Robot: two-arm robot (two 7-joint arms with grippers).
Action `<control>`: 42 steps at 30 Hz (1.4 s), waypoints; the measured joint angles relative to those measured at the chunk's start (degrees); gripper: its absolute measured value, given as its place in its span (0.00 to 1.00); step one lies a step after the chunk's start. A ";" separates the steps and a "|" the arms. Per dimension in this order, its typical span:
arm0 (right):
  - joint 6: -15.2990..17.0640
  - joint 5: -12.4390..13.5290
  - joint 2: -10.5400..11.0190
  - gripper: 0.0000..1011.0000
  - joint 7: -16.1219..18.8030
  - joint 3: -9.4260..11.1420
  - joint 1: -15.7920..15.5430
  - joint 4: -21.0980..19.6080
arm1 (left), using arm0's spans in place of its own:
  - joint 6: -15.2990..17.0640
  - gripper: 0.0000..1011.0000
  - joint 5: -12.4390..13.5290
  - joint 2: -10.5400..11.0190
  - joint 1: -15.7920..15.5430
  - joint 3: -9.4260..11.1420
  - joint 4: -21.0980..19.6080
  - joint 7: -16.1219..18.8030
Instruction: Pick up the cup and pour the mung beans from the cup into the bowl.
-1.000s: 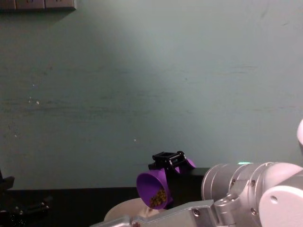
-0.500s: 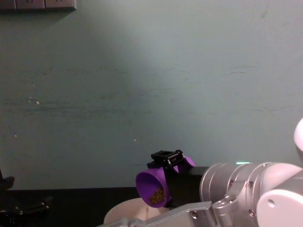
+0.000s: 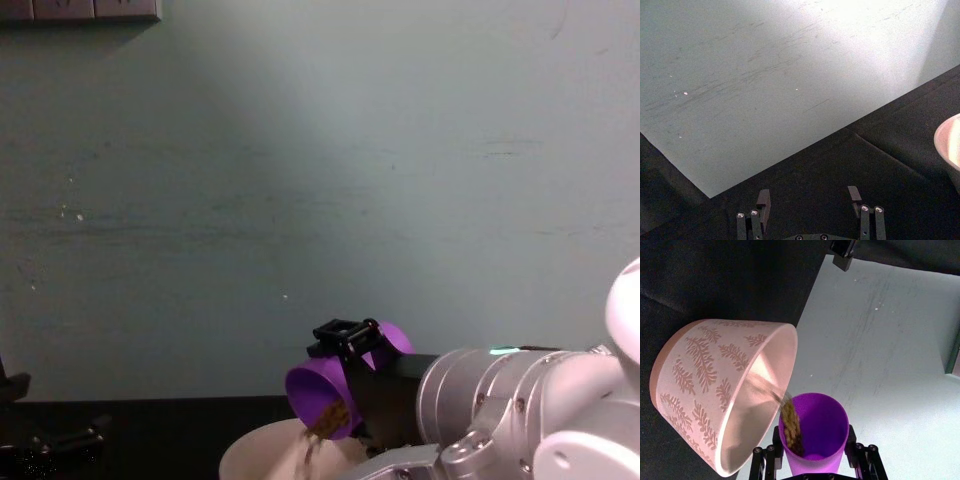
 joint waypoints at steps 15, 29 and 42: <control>0.61 -3.56 0.07 0.71 1.21 -1.21 0.22 0.02 | 0.00 0.99 0.00 0.00 0.00 0.00 0.00 0.00; 1.72 -8.94 0.18 0.71 2.63 -3.22 0.75 0.02 | 0.00 0.99 0.00 0.00 0.00 0.00 0.00 0.00; 3.37 -14.82 -0.36 0.71 3.57 -4.66 0.61 0.17 | 0.00 0.99 0.00 0.00 0.00 0.00 0.00 0.00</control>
